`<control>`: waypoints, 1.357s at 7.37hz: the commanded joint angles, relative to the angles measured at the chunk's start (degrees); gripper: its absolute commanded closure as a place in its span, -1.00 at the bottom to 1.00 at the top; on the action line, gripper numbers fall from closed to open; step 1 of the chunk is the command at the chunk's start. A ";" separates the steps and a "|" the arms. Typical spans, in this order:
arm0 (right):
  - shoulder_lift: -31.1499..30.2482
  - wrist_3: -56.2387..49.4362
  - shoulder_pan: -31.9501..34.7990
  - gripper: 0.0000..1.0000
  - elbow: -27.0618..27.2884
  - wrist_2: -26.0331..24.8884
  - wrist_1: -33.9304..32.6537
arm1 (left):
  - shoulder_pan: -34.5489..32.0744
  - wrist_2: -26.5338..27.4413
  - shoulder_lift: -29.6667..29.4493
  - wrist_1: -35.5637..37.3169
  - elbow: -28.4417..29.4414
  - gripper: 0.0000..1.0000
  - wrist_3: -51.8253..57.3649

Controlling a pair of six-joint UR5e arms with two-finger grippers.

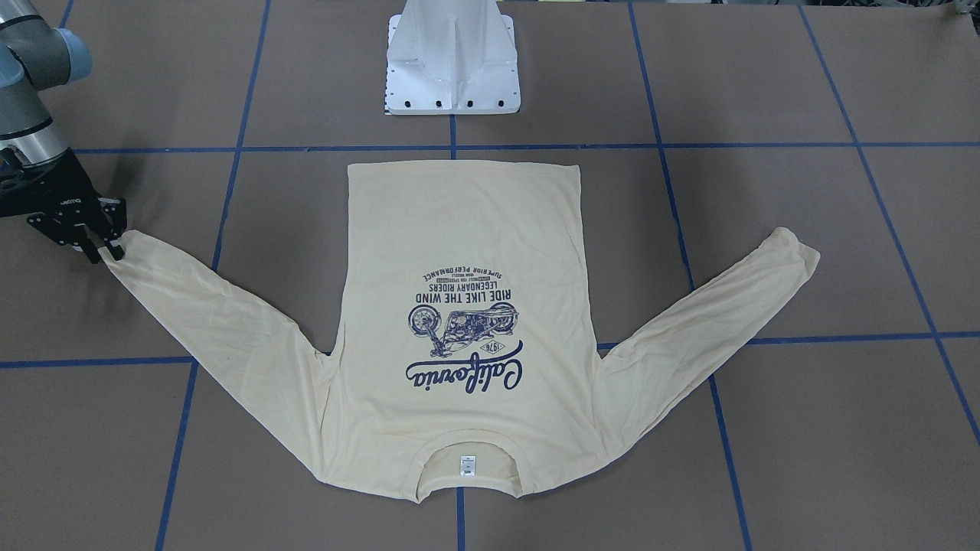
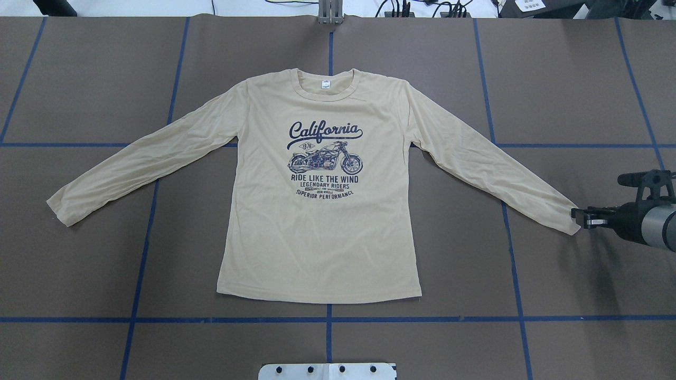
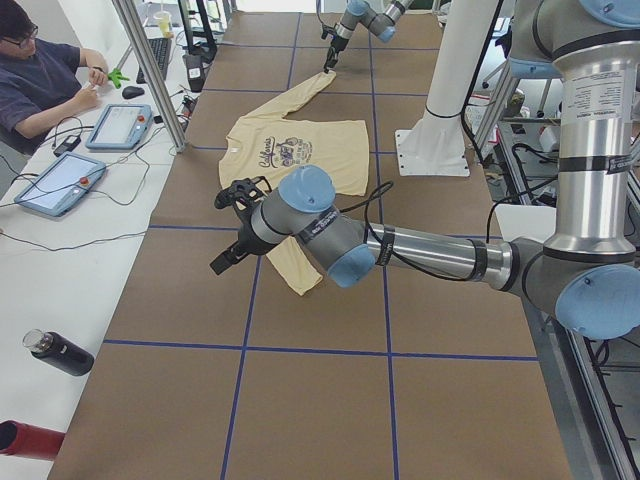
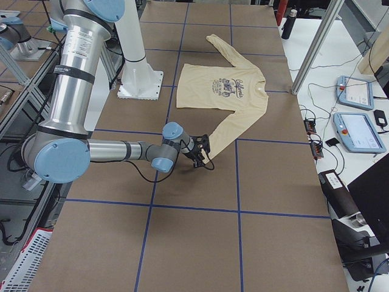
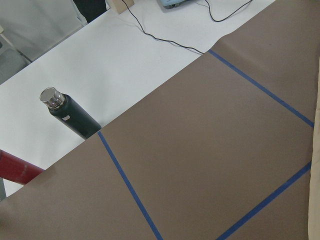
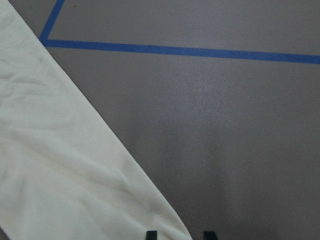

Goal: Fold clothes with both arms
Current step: 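Reach the right gripper to the cuff of the sleeve nearest it and grasp, then carry the sleeve with the right gripper across the shirt body and release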

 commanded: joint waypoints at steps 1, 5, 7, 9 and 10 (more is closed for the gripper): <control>-0.30 -0.40 0.13 1.00 -0.03 0.04 0.17 | 0.00 0.00 0.40 -0.70 0.11 -1.00 0.03; 0.13 -0.58 5.98 1.00 8.20 1.79 -2.01 | 0.00 0.00 2.16 -2.03 -0.07 -1.00 0.03; 8.17 -0.32 11.80 1.00 18.90 7.68 -21.77 | 0.00 0.00 2.16 -2.03 -0.07 -1.00 0.03; 27.98 0.56 11.03 1.00 18.62 4.81 -42.78 | 0.00 -0.09 2.16 -2.02 -0.07 -1.00 -0.14; 39.57 2.22 9.20 1.00 16.95 3.75 -55.59 | 0.09 -0.09 2.07 -2.03 -0.07 -1.00 -0.23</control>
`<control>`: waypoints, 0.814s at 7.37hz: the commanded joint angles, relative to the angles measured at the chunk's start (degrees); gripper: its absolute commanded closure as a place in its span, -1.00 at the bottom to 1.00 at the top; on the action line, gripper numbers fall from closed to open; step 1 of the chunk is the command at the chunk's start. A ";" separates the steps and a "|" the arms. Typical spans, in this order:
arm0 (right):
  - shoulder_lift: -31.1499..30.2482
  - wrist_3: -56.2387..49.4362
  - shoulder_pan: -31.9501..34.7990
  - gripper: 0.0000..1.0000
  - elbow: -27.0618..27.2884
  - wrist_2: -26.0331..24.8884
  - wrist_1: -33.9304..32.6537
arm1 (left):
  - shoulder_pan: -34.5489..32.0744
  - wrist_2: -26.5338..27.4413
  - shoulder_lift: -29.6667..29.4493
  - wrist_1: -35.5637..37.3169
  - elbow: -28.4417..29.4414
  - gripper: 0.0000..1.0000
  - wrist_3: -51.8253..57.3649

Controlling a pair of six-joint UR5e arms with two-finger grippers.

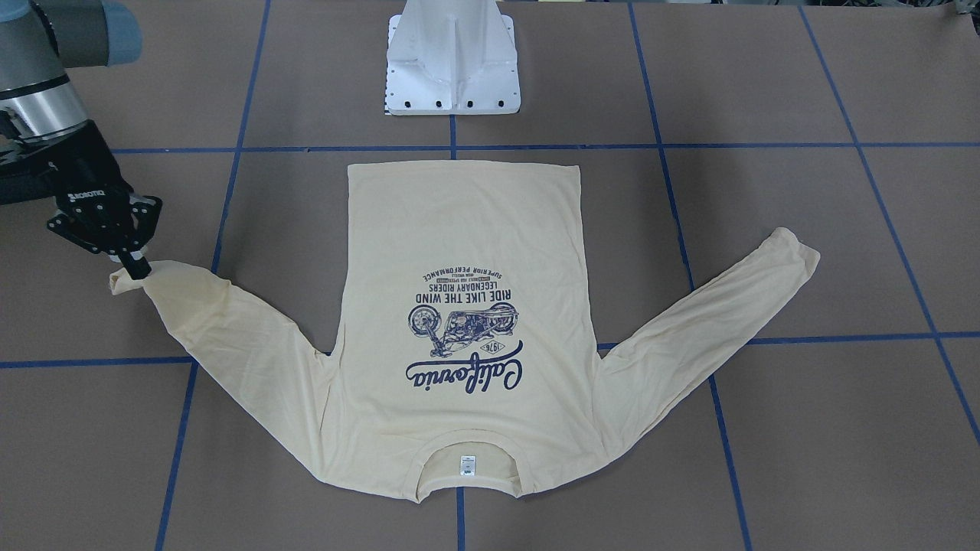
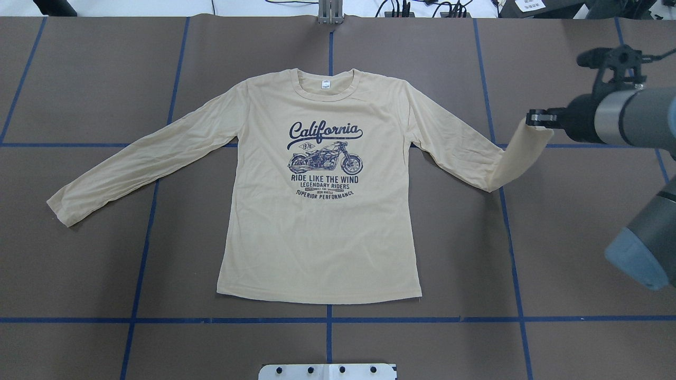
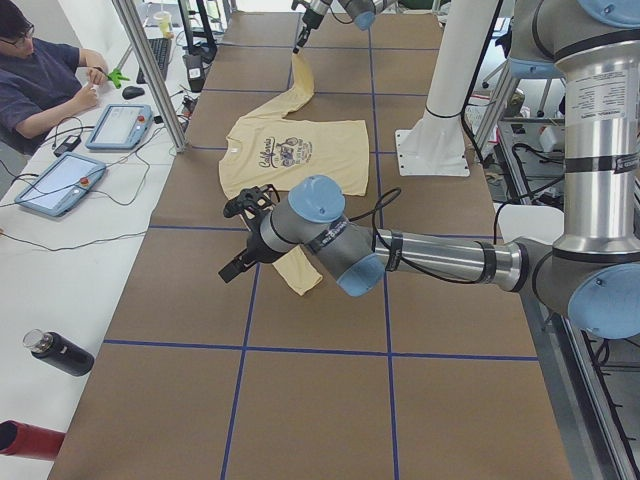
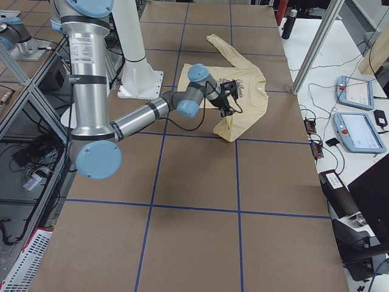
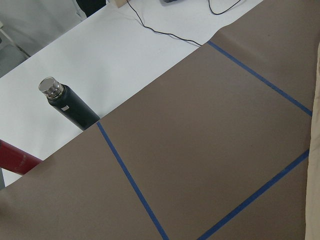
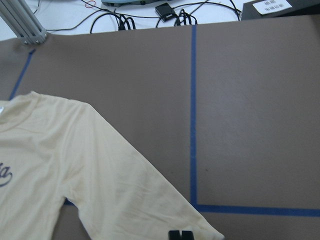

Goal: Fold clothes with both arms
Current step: 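Carry the sleeve with the right gripper across the shirt body and release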

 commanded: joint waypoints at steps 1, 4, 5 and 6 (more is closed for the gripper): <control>22.81 5.72 -3.92 1.00 -3.89 -5.01 -22.77 | 0.07 -0.01 -0.07 0.06 0.00 -1.00 -0.30; 42.15 17.14 -11.31 1.00 -23.93 -17.58 -23.64 | 0.07 -0.01 0.02 0.07 0.27 -1.00 -0.39; 52.85 22.41 -13.59 1.00 -38.31 -20.83 -23.55 | 0.07 -0.01 -0.07 0.07 0.53 -1.00 -0.39; 62.52 27.33 -15.35 1.00 -52.37 -23.39 -23.29 | 0.07 -0.01 -0.07 0.15 0.62 -1.00 -0.39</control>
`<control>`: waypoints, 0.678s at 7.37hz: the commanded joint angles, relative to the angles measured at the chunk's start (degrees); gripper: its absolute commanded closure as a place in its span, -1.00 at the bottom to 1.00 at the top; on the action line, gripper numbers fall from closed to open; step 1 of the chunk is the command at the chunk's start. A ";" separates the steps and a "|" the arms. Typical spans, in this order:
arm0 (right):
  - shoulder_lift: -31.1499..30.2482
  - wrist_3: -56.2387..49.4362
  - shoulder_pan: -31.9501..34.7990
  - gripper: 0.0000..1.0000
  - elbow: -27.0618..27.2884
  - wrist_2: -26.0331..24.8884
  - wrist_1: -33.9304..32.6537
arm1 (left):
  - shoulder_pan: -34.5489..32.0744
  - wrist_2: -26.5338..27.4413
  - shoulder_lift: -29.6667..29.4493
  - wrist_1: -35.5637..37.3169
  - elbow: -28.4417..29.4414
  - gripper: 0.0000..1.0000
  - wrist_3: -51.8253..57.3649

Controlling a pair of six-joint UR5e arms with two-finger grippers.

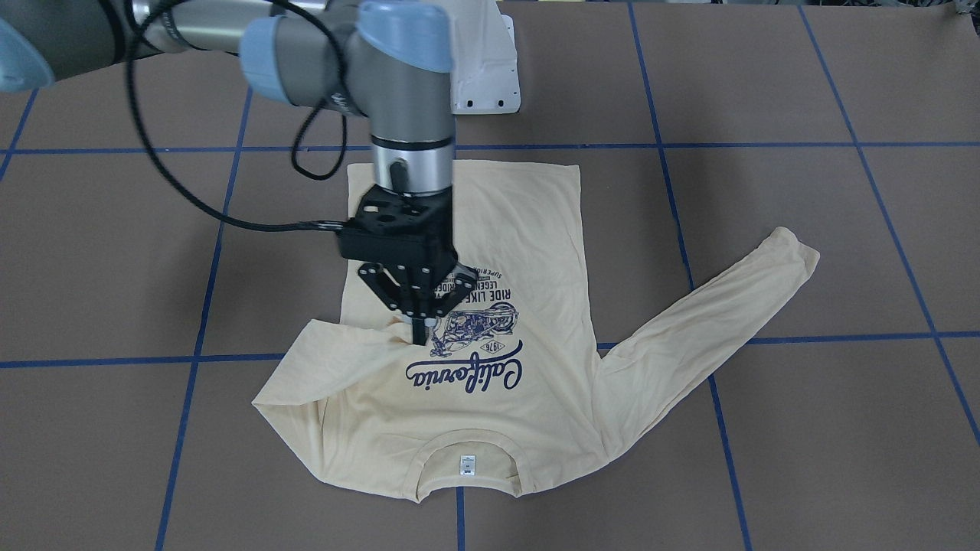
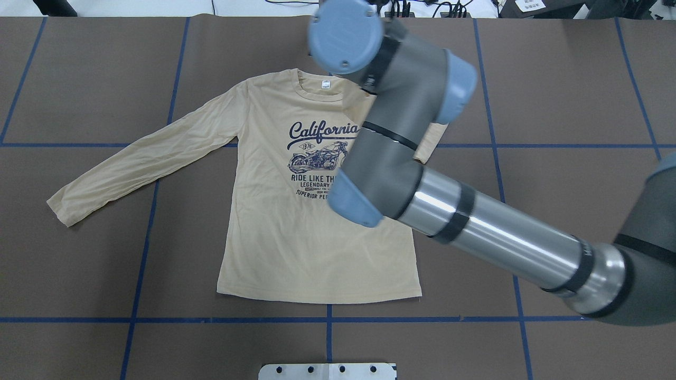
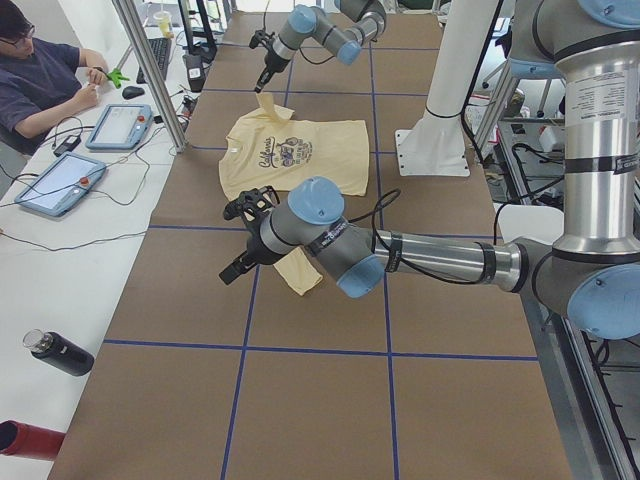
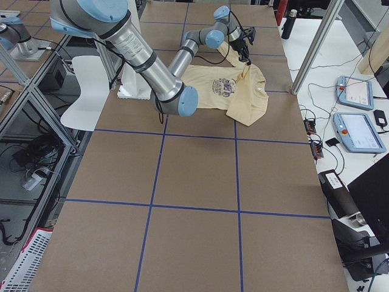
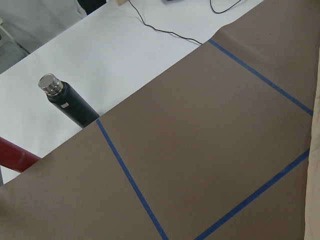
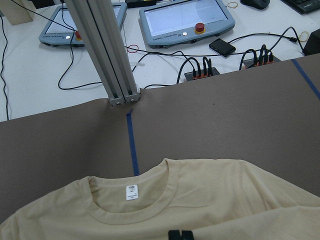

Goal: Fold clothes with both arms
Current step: 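Carry the sleeve with the right gripper across the shirt body and release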

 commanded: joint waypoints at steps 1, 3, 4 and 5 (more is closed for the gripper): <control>16.70 9.00 -4.20 1.00 -23.35 -5.30 0.25 | 0.00 0.00 0.07 0.07 0.25 -1.00 -0.01; 22.16 11.38 -7.28 1.00 -31.19 -7.85 0.42 | 0.00 0.00 0.07 0.16 0.25 -1.00 -0.01; 23.76 11.75 -7.90 1.00 -32.72 -8.04 1.12 | 0.00 0.00 -0.02 0.16 0.25 -1.00 -0.10; 26.12 12.62 -8.08 1.00 -34.91 -7.95 1.21 | 0.00 0.00 -0.02 0.16 0.25 -1.00 -0.10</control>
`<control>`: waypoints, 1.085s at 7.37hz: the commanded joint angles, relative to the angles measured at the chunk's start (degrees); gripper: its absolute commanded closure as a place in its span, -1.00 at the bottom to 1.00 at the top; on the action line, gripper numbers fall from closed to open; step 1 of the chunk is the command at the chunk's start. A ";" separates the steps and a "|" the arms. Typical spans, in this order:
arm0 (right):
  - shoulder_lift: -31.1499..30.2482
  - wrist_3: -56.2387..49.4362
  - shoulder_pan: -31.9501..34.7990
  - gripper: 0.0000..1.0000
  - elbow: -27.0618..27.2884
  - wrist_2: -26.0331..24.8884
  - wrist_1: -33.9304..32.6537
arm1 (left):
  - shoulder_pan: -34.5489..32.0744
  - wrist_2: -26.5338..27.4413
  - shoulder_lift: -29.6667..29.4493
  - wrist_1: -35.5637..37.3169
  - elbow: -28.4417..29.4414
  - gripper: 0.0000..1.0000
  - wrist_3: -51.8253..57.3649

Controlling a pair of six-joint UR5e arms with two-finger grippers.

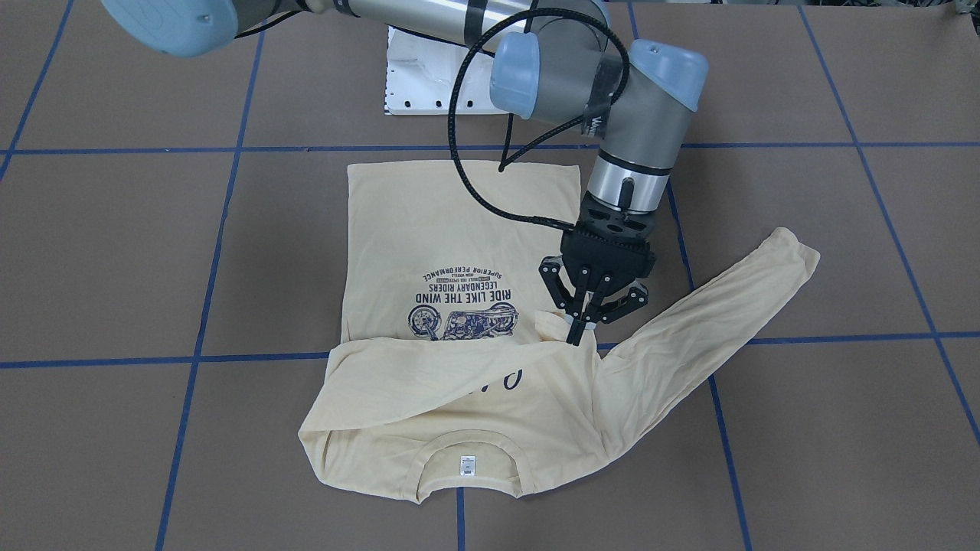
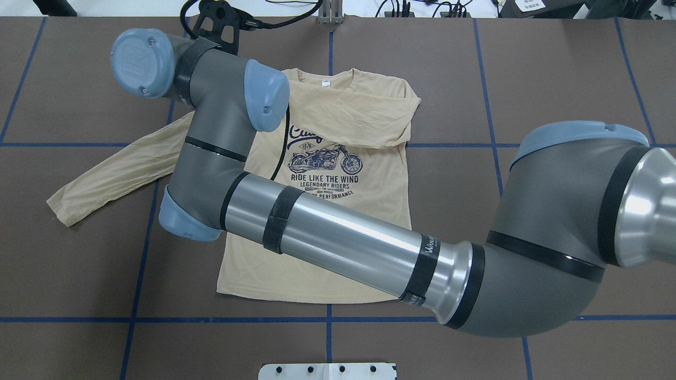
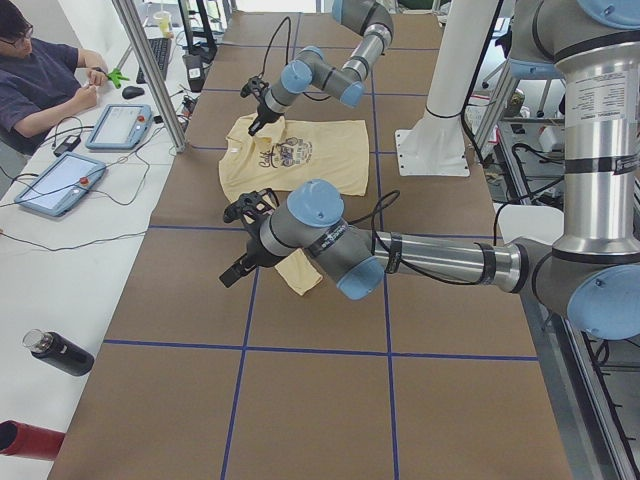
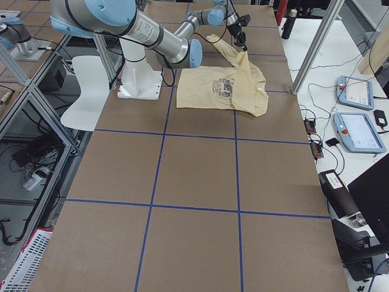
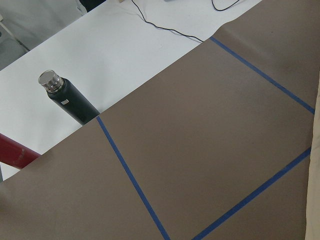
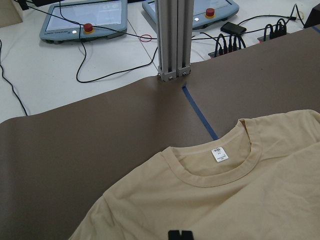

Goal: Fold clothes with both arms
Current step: 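Carry the sleeve with the right gripper across the shirt body and release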

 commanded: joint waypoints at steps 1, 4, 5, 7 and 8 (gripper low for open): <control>4.81 1.70 -0.63 0.27 -4.07 0.01 0.42 | 0.00 0.00 -0.03 0.01 0.01 -1.00 0.06; 8.86 1.62 -0.45 -0.90 -4.08 3.16 0.33 | 0.00 0.00 -0.03 0.01 0.01 -1.00 0.06; 9.22 1.01 -0.19 -0.91 -3.64 3.78 0.15 | 0.00 0.00 0.06 0.01 0.01 -1.00 0.06; 5.04 -3.62 2.96 -0.97 5.00 12.26 -7.00 | 0.17 0.00 0.32 0.10 0.09 -1.00 0.06; -2.91 -7.49 4.02 -0.98 17.16 14.75 -11.23 | 1.31 -1.48 1.11 0.19 0.09 -1.00 0.06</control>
